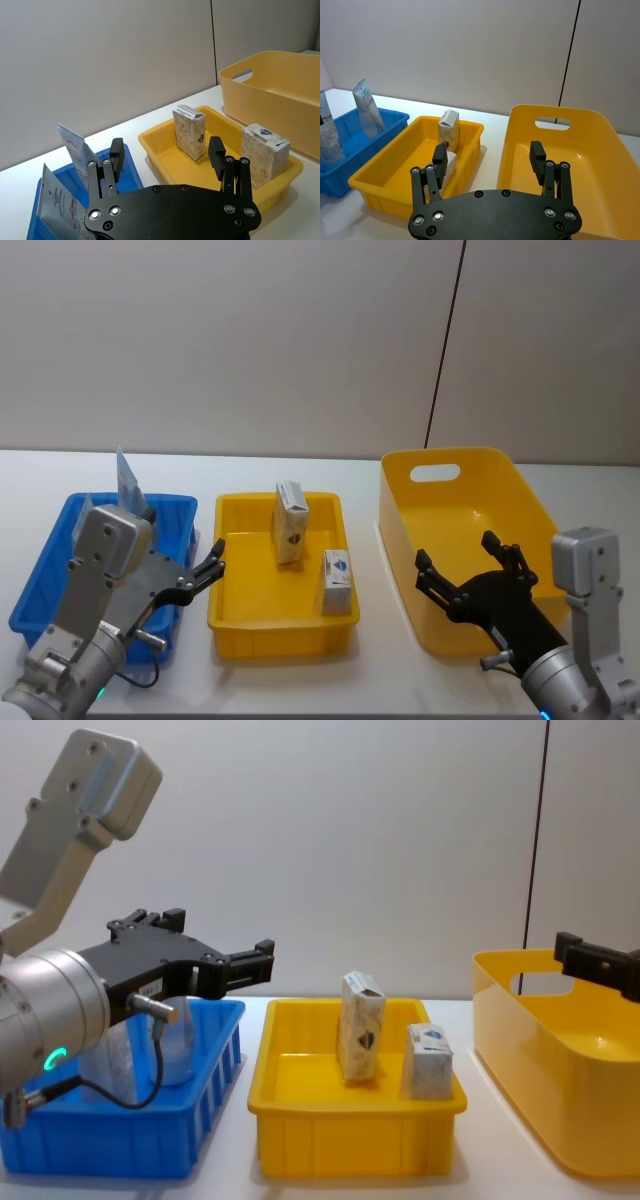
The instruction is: Bimanual collaborative sorting of washing and personal care products
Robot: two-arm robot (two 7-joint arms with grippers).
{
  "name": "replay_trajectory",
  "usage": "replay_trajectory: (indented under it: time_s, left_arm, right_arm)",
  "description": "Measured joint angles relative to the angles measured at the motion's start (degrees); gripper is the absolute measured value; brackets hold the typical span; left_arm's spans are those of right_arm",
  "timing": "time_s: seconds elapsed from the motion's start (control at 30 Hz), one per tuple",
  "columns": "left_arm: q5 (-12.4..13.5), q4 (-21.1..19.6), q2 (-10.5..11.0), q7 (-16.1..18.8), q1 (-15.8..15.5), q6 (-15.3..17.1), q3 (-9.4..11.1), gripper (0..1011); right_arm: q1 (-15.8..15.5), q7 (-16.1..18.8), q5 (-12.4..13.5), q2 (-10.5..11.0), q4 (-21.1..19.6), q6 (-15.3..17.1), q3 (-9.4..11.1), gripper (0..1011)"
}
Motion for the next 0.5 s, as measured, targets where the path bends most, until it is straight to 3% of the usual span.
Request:
replay_trajectory:
  time_s: [0.5]
  left_arm:
    - [0.0,0.0,0.0,0.0,0.0,0.0,0.0,1001]
  right_arm:
    - [0.0,0.0,0.0,0.0,0.0,0.0,0.0,1004]
